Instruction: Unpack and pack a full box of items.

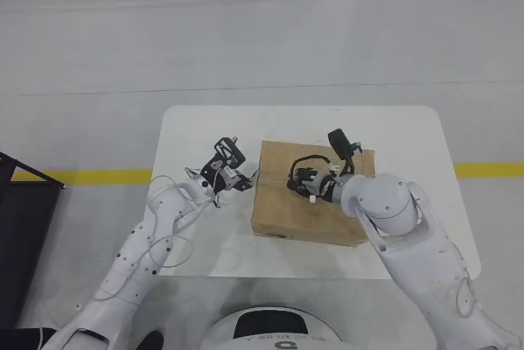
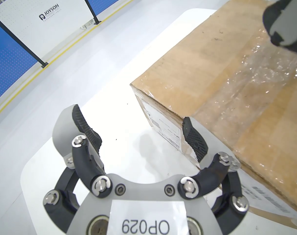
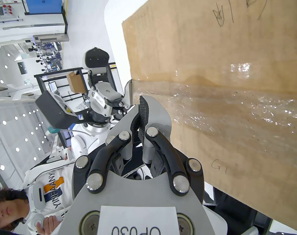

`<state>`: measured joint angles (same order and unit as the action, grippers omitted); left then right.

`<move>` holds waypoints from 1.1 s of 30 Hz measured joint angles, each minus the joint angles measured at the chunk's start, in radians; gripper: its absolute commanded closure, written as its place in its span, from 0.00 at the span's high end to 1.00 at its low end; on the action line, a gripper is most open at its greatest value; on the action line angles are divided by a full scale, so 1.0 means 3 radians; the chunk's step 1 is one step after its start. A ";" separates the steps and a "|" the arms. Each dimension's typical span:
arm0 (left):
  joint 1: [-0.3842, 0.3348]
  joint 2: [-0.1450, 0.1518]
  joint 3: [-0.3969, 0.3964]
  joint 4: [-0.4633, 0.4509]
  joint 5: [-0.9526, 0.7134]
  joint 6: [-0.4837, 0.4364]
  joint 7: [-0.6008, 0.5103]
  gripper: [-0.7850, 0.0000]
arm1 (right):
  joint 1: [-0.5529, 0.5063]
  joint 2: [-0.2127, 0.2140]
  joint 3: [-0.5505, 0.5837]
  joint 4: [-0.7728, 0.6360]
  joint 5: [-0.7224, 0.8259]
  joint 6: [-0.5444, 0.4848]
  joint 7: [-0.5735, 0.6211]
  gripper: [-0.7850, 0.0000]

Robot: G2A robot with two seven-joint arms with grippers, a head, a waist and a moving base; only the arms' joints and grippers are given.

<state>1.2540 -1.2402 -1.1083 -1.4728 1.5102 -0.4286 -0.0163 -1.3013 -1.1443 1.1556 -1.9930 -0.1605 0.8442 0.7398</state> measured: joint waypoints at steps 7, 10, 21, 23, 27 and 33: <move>0.0000 0.0000 0.0000 0.0000 0.0000 0.0000 0.0000 1.00 | 0.0303 -0.0020 -0.0317 0.0345 -0.0108 0.0152 0.0153 0.00; 0.0000 0.0000 0.0000 0.0000 0.0000 0.0000 0.0000 1.00 | 0.0415 -0.0030 -0.0415 0.0443 -0.0161 0.0230 0.0157 0.00; 0.0000 0.0000 0.0000 0.0000 0.0000 0.0000 0.0000 1.00 | 0.0577 -0.0019 -0.0459 0.0596 -0.0215 0.0489 0.0139 0.00; 0.0000 0.0000 0.0000 0.0000 0.0000 0.0000 0.0000 1.00 | 0.0555 0.0008 -0.0418 0.0571 -0.0259 0.0532 0.0192 0.00; 0.0000 0.0000 0.0000 0.0000 0.0000 0.0000 0.0000 1.00 | 0.0439 0.0074 -0.0277 0.0459 -0.0291 0.0548 0.0243 0.00; 0.0000 0.0000 0.0000 0.0000 0.0000 0.0000 0.0000 1.00 | 0.0236 0.0176 -0.0070 0.0305 -0.0262 0.0533 0.0253 0.00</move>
<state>1.2540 -1.2402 -1.1083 -1.4728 1.5102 -0.4286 -0.0163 -1.2305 -1.0915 1.1347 -1.9014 -0.2391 1.0042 0.8158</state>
